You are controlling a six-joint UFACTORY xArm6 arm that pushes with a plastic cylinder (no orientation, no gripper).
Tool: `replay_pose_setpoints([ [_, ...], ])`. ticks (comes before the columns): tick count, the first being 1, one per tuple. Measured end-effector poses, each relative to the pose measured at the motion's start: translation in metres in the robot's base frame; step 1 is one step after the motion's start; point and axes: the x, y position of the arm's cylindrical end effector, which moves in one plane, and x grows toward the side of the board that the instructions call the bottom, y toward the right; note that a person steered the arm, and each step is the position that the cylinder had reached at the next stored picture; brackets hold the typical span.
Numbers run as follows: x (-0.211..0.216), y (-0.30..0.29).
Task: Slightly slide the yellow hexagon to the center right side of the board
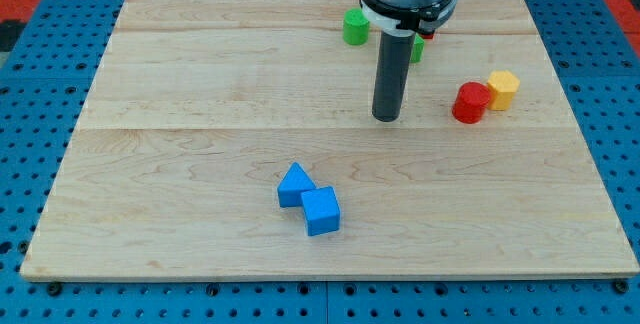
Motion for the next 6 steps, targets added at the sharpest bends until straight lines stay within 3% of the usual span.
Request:
replay_pose_setpoints([
  [1,-0.002,0.004],
  [2,-0.028,0.073],
  [3,-0.058,0.103],
  [6,-0.040,0.162],
])
